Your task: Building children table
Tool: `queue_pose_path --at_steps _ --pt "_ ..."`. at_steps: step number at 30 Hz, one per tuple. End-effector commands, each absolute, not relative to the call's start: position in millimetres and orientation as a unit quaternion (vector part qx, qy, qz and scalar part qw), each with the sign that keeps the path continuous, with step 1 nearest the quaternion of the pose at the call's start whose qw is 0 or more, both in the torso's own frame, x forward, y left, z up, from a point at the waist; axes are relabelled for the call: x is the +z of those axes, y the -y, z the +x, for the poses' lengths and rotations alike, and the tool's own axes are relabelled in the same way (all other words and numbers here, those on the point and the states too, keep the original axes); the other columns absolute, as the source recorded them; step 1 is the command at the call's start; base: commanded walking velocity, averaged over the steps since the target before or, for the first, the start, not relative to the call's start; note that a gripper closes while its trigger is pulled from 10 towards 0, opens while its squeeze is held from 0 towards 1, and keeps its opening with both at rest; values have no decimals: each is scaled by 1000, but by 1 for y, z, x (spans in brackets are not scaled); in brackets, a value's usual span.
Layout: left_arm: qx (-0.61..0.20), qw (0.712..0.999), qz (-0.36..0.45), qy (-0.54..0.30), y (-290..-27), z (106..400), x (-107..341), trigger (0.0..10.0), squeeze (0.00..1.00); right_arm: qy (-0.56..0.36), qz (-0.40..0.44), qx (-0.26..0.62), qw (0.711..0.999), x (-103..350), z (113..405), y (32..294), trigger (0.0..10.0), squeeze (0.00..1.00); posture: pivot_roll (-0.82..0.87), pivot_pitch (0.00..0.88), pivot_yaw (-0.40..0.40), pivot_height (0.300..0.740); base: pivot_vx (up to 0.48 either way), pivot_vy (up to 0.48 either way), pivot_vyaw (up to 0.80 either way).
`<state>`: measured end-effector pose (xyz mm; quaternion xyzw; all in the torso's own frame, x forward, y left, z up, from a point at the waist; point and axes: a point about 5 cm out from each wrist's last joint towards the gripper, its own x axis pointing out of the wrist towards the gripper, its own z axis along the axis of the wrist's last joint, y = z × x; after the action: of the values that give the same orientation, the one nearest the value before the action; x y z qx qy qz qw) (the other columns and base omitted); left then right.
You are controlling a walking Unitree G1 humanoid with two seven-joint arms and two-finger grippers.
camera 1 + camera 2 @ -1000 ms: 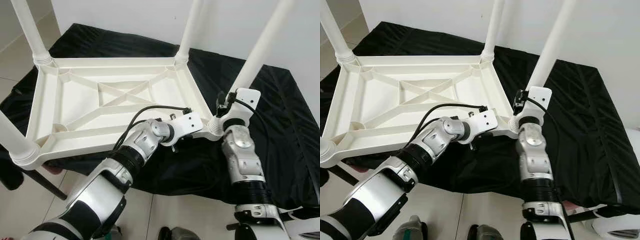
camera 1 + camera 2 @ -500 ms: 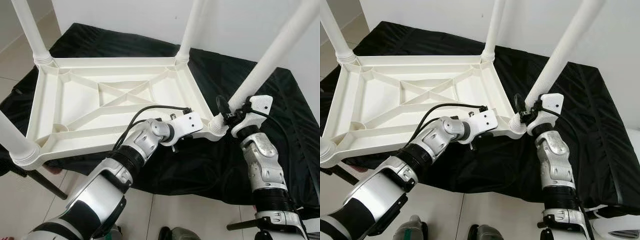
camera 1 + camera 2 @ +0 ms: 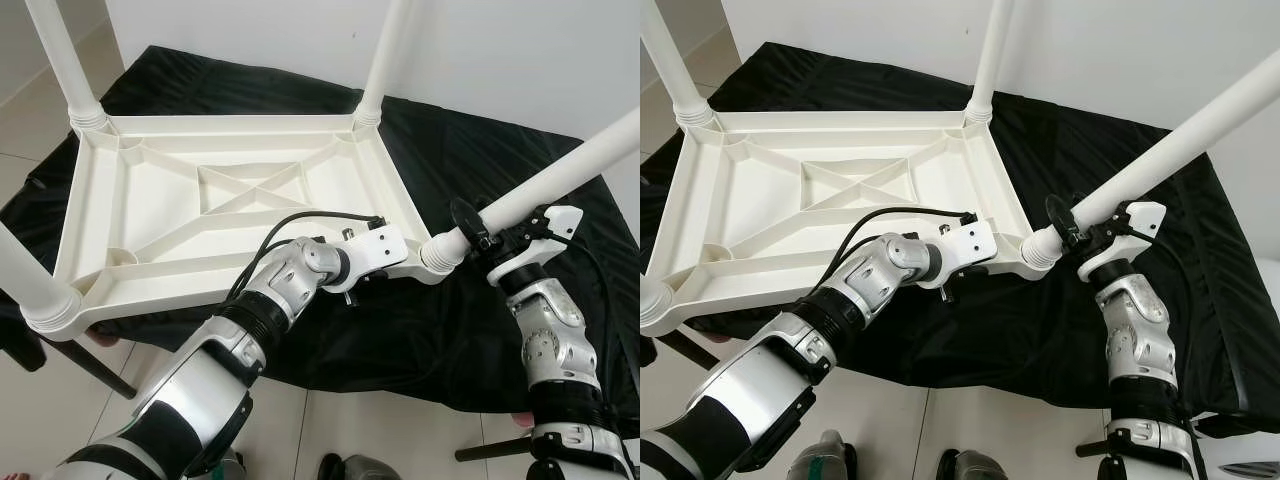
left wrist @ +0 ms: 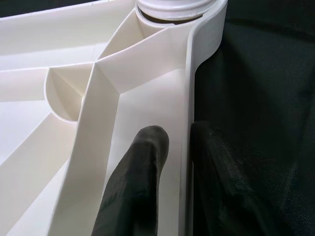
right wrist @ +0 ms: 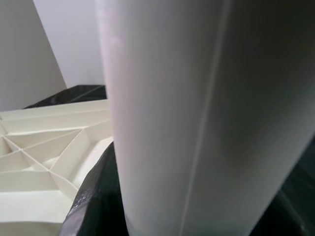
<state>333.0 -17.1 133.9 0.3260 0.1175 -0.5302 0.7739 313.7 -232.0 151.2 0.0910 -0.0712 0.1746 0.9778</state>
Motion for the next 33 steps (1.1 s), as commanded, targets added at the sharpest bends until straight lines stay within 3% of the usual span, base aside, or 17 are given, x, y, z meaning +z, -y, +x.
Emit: queue_pose_path --at_steps 1,14,24,33 --pt "-517 777 332 -139 11 334 125 10000 0 -40 98 166 980 110 308 229 10000 0 19 72 -62 740 0 0 0" --pt "-513 780 331 -141 9 335 125 10000 0 -36 31 211 976 136 338 204 10000 0 32 68 -73 740 0 0 0" --pt "-511 781 330 -141 8 336 126 10000 0 -41 18 229 972 134 340 190 10000 0 36 63 -75 740 0 0 0" --pt "-511 781 330 -140 8 335 126 10000 0 -64 23 219 973 116 334 197 10000 0 34 64 -72 740 0 0 0"
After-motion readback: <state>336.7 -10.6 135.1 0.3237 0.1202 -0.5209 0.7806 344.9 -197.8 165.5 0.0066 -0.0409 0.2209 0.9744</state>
